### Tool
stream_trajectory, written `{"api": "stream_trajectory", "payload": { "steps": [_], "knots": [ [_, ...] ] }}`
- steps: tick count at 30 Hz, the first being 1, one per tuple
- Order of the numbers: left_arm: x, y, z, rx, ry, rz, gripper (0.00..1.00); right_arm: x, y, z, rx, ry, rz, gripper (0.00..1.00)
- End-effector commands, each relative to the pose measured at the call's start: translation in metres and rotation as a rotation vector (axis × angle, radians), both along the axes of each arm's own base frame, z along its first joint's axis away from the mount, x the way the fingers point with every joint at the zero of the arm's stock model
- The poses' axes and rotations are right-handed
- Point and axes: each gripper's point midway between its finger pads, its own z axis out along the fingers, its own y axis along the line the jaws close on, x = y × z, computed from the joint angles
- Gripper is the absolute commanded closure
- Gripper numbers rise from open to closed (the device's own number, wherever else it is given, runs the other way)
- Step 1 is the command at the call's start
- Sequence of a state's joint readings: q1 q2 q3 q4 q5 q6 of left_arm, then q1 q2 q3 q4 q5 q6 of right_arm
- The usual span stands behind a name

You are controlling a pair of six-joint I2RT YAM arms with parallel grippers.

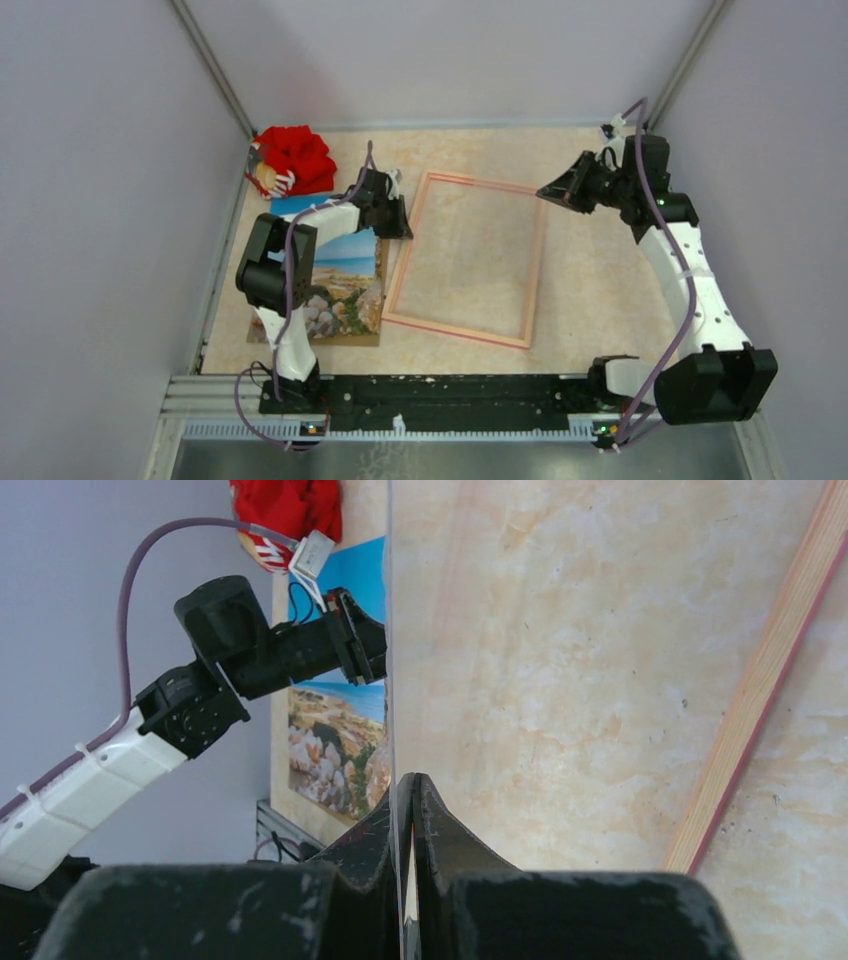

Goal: Put the photo into the frame
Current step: Adjust the photo frame at the center of the board.

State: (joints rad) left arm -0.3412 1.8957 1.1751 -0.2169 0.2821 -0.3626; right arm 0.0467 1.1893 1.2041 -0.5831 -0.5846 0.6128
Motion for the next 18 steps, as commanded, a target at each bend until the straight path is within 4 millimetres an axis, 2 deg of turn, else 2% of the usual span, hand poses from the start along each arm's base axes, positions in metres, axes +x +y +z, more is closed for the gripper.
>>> {"api": "stream_trajectory", "payload": {
  "steps": [1,6,10,14,16,18],
  "knots": [
    [-0.02,0.008,-0.015,-0.026,0.15,0.079,0.81,0.015,0.011,0.021,0.007,-0.092,0.02,1.0],
    [-0.028,-0.001,-0.015,-0.115,0.209,0.102,0.88,0.019,0.013,0.018,0.007,-0.088,0.025,1.0],
    [-0.029,-0.008,-0.015,-0.17,0.226,0.103,0.89,0.024,0.013,0.016,-0.006,-0.086,0.031,1.0],
    [-0.012,-0.008,-0.013,-0.14,0.19,0.061,0.87,0.028,0.016,0.017,0.01,-0.082,0.046,1.0],
    [0.0,-0.009,-0.002,-0.123,0.138,0.028,0.81,0.028,0.017,0.019,0.02,-0.088,0.055,1.0],
    [0.013,-0.009,0.016,-0.11,0.061,-0.012,0.74,0.026,0.021,0.022,0.035,-0.099,0.079,1.0]
  ]
}}
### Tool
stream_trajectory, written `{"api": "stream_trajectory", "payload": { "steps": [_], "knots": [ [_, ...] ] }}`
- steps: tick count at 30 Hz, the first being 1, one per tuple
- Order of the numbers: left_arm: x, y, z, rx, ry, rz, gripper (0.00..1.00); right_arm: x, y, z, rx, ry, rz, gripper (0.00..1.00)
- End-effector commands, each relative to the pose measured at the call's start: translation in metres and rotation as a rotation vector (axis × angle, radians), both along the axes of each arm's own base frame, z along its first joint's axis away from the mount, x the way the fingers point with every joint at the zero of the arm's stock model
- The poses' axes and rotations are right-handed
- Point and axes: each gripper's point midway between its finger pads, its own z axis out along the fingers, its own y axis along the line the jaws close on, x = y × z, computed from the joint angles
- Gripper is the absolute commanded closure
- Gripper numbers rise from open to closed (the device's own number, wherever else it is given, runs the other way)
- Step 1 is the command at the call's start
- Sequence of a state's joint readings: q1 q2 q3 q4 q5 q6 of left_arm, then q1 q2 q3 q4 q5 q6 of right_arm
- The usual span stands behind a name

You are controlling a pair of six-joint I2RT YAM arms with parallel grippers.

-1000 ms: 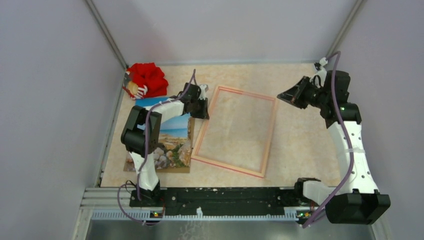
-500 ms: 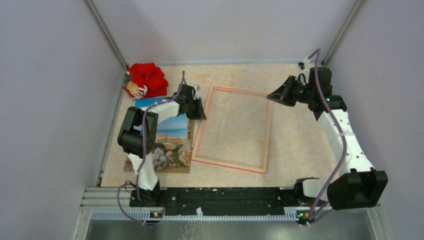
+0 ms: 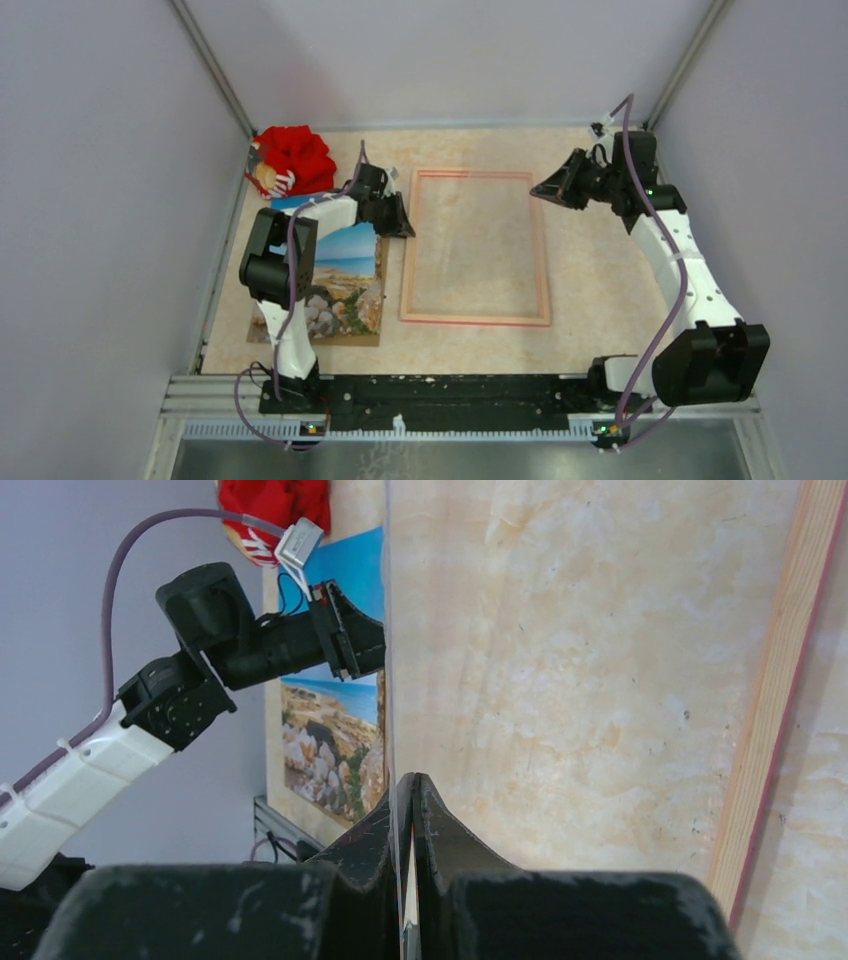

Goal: Put the photo into the frame
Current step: Adjust the photo frame at the center of the board, then place the photo frame item in the photo frame.

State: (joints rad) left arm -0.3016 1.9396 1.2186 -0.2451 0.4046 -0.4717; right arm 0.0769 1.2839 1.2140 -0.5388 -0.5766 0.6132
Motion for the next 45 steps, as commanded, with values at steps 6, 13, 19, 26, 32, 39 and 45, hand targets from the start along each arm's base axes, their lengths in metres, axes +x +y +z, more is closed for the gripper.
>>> {"api": "stream_trajectory", "payload": {
  "steps": [6,13,19,26,32,39,45],
  "knots": [
    [0.032,0.012,0.096,0.036,-0.312,-0.121,0.17,0.002,0.026,0.051,0.097,-0.142,0.113,1.0],
    [0.041,0.08,0.157,0.232,-0.436,-0.088,0.02,-0.004,0.058,0.065,0.228,-0.166,0.222,1.0],
    [0.036,0.155,0.164,0.317,-0.464,0.047,0.02,0.014,0.068,0.017,0.284,-0.09,0.244,1.0],
    [0.005,0.148,0.134,0.207,-0.411,-0.067,0.02,0.027,0.067,-0.089,0.205,0.1,0.242,1.0],
    [-0.002,0.143,0.118,0.19,-0.366,-0.111,0.02,0.016,0.059,-0.128,0.147,0.16,0.206,1.0],
    [-0.015,0.117,0.085,0.184,-0.31,-0.183,0.02,0.007,0.056,-0.147,0.139,0.188,0.191,1.0],
    [-0.027,0.07,0.059,0.122,-0.261,-0.329,0.23,0.004,0.053,-0.153,0.133,0.182,0.169,1.0]
  ]
}}
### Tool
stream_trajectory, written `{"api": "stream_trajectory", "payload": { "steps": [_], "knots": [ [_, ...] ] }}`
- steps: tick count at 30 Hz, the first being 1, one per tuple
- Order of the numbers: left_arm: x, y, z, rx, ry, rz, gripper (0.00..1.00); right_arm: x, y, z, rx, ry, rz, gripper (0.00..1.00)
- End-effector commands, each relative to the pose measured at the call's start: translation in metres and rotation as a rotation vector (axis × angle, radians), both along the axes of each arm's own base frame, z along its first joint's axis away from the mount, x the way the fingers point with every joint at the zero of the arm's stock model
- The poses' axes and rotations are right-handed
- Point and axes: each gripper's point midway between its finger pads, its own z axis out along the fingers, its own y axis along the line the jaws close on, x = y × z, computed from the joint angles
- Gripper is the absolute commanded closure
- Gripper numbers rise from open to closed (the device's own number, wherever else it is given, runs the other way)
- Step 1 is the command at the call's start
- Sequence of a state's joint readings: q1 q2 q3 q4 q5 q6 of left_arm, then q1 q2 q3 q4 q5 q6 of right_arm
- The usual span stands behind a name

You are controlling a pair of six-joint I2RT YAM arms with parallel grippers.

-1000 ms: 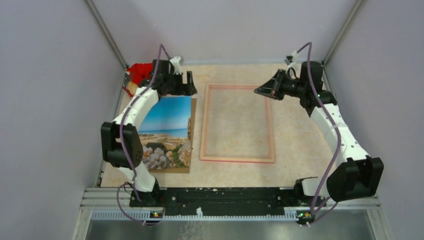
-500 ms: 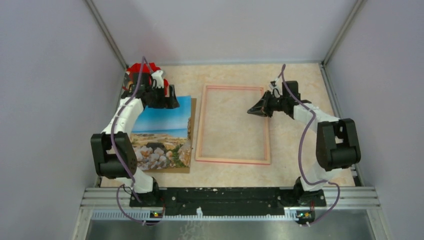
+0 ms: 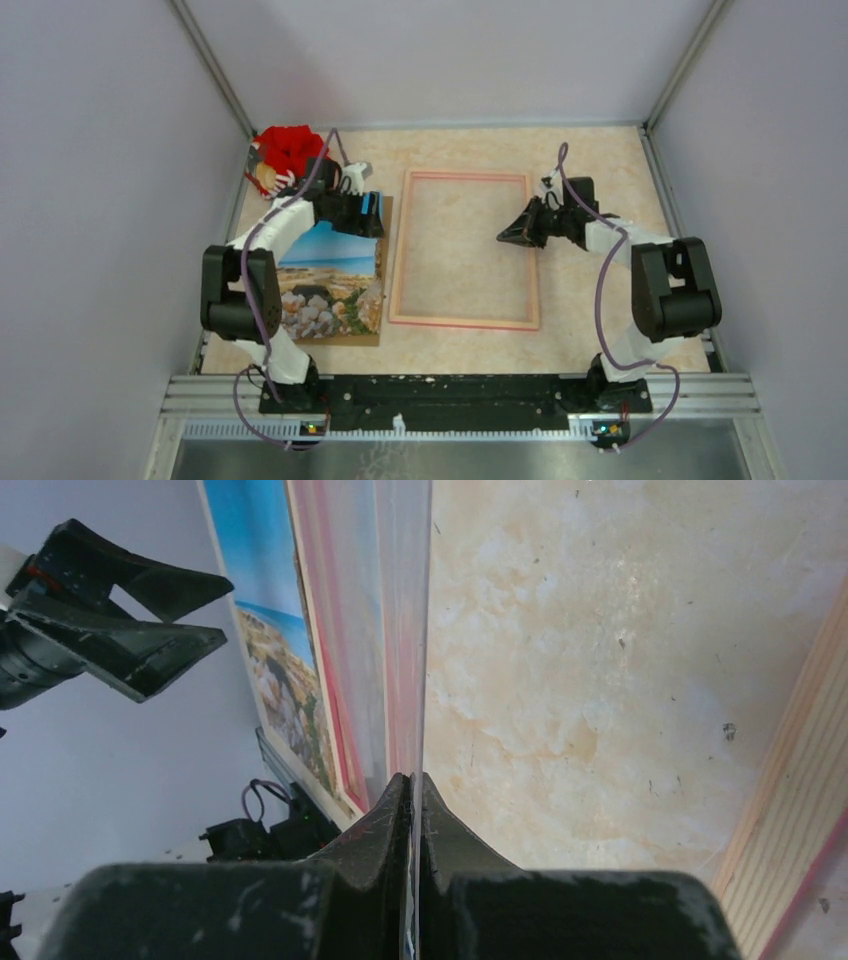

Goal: Put the photo into the frame
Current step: Place the photo frame item in the photo frame.

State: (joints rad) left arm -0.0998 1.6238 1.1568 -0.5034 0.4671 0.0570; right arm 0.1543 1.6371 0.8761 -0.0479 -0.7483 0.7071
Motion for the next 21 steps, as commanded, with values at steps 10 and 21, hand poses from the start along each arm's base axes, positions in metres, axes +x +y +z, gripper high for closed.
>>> {"api": "stream_trajectory", "payload": {
  "steps": [10,21],
  "knots": [
    [0.002,-0.06,-0.047,-0.191,0.159,-0.169,0.83,0.004,0.002,0.015,0.021,-0.118,-0.018,1.0],
    [-0.001,-0.07,-0.052,-0.253,0.177,-0.197,0.8,0.0,0.0,0.007,0.03,-0.132,-0.044,1.0]
  ]
}}
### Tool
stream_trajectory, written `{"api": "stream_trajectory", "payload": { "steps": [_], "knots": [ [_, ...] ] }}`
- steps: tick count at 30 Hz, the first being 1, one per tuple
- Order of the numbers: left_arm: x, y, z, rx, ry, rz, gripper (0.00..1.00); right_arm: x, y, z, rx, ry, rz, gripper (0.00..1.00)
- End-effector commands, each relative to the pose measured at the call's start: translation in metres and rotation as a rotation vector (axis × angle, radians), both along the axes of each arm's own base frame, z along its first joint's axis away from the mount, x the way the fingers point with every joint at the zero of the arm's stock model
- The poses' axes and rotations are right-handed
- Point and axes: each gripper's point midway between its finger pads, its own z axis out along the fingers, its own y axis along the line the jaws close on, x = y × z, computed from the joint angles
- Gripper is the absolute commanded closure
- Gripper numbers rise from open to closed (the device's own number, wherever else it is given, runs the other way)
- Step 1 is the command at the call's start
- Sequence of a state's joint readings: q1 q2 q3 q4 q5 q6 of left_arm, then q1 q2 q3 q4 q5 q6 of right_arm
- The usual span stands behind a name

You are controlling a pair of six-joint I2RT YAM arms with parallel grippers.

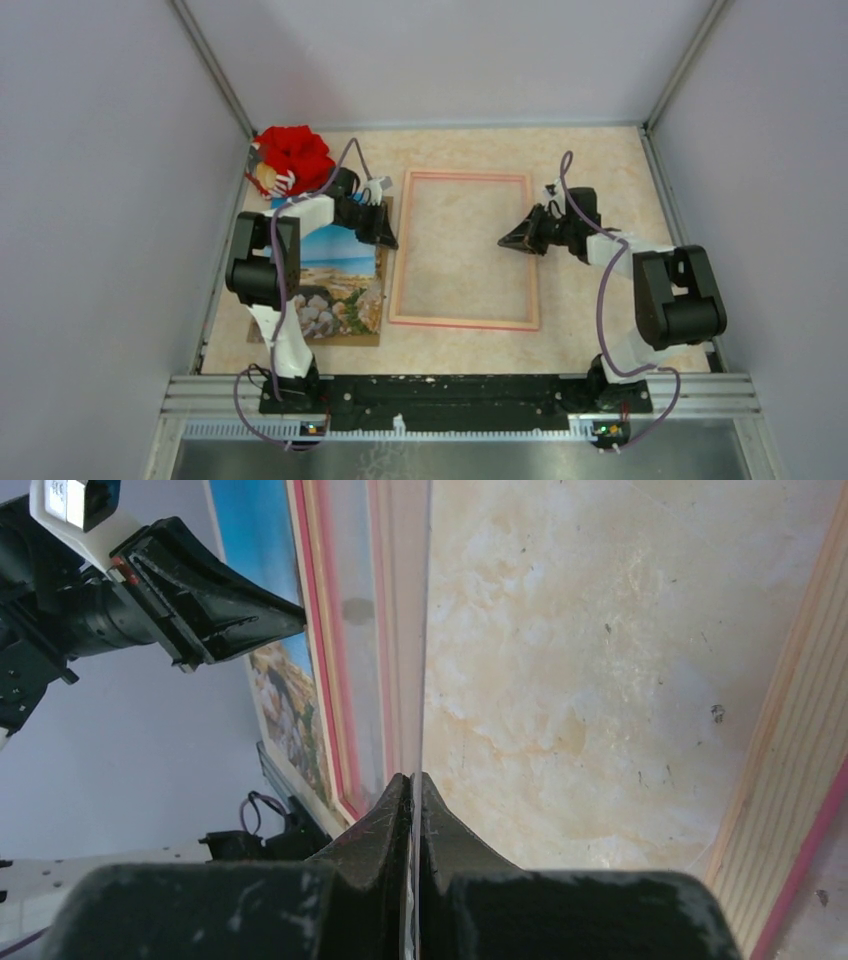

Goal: Put the photo into the frame
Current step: Place the photo frame item in the photo frame.

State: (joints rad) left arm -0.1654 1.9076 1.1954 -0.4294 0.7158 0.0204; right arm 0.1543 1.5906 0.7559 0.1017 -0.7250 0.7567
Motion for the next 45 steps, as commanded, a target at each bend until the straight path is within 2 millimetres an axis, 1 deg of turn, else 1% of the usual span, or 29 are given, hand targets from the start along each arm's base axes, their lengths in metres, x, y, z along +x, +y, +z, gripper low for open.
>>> {"api": "stream_trajectory", "payload": {
  "steps": [1,7,12,13,17,24,26,33,39,43,45],
  "knots": [
    [0.009,-0.008,0.01,-0.055,-0.037,-0.028,0.79,0.007,0.003,0.012,0.013,-0.086,-0.002,1.0],
    [0.009,-0.005,0.0,-0.032,-0.02,-0.03,0.78,0.009,0.005,0.01,0.024,-0.086,0.004,1.0],
    [0.006,-0.007,-0.01,-0.025,-0.003,-0.036,0.81,0.011,0.006,0.013,0.035,-0.099,0.006,1.0],
    [0.005,-0.008,-0.011,-0.026,-0.001,-0.039,0.84,0.012,0.006,0.014,0.038,-0.103,0.003,1.0],
    [0.003,-0.014,-0.012,-0.031,0.002,-0.052,1.0,0.015,0.008,0.019,0.057,-0.115,-0.003,1.0],
    [0.0,-0.015,-0.017,-0.024,0.014,-0.055,1.0,0.021,0.013,0.035,0.109,-0.154,0.007,1.0],
    [0.0,-0.015,-0.018,-0.025,0.017,-0.056,1.0,0.021,0.015,0.037,0.114,-0.158,0.016,1.0],
    [0.003,-0.016,-0.018,-0.026,0.019,-0.052,1.0,0.016,0.029,0.041,0.14,-0.161,0.063,1.0],
    [0.009,-0.015,-0.015,-0.018,0.002,-0.043,1.0,0.011,0.042,0.063,0.203,-0.203,0.108,1.0],
    [0.009,-0.015,-0.015,-0.014,0.004,-0.043,1.0,0.01,0.048,0.07,0.213,-0.211,0.119,1.0],
    [0.008,-0.014,-0.016,-0.009,0.006,-0.04,1.0,0.01,0.047,0.07,0.204,-0.209,0.114,1.0]
  ]
}}
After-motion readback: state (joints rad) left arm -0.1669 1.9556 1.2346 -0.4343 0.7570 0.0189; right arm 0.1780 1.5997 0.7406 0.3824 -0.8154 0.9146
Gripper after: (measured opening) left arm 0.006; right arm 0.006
